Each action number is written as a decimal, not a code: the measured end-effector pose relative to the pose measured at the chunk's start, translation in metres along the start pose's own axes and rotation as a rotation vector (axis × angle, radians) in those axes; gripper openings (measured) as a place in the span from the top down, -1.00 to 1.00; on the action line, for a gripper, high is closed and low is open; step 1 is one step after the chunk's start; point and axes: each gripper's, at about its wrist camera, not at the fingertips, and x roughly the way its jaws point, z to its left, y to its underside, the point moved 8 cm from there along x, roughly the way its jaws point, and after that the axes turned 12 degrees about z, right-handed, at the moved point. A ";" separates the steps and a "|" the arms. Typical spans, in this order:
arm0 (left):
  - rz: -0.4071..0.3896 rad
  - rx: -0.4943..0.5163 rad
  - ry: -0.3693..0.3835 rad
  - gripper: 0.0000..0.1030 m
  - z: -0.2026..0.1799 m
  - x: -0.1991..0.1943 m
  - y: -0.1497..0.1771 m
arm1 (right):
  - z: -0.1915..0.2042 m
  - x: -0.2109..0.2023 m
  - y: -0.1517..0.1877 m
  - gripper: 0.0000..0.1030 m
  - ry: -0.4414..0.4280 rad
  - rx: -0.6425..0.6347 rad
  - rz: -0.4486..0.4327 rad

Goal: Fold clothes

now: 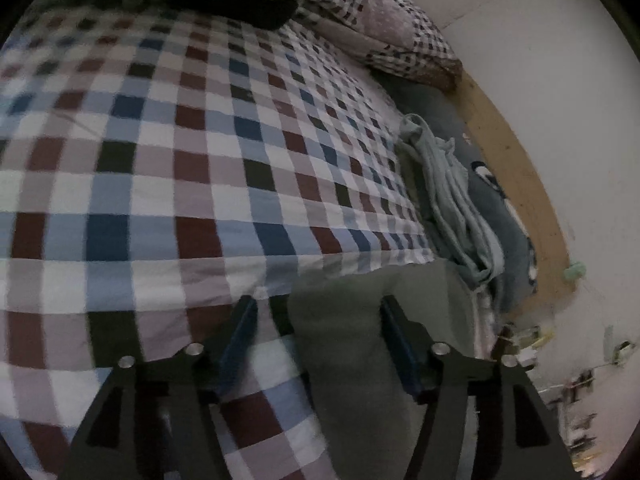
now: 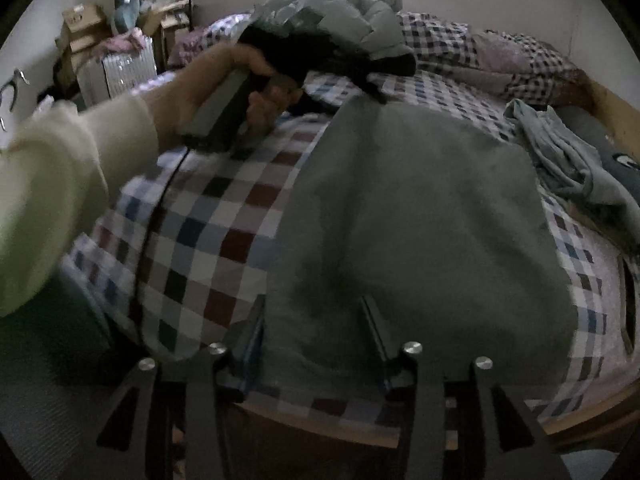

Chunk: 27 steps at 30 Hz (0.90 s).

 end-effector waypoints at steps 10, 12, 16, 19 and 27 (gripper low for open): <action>-0.085 0.035 -0.145 -0.45 -0.001 -0.025 0.014 | -0.048 -0.060 -0.058 -0.23 -0.229 0.079 -0.175; -0.105 0.030 -0.161 -0.43 -0.001 -0.029 0.017 | -0.036 -0.053 -0.062 -0.22 -0.251 0.057 -0.187; -0.160 0.059 -0.241 0.02 -0.009 -0.043 0.021 | -0.012 -0.015 -0.067 0.59 -0.242 0.017 -0.138; -0.219 0.065 -0.281 0.07 -0.017 -0.057 0.021 | -0.008 0.017 -0.065 0.84 -0.227 0.014 -0.074; -0.307 0.133 -0.227 0.68 -0.057 -0.061 0.023 | -0.014 0.024 -0.064 0.87 -0.226 0.010 -0.018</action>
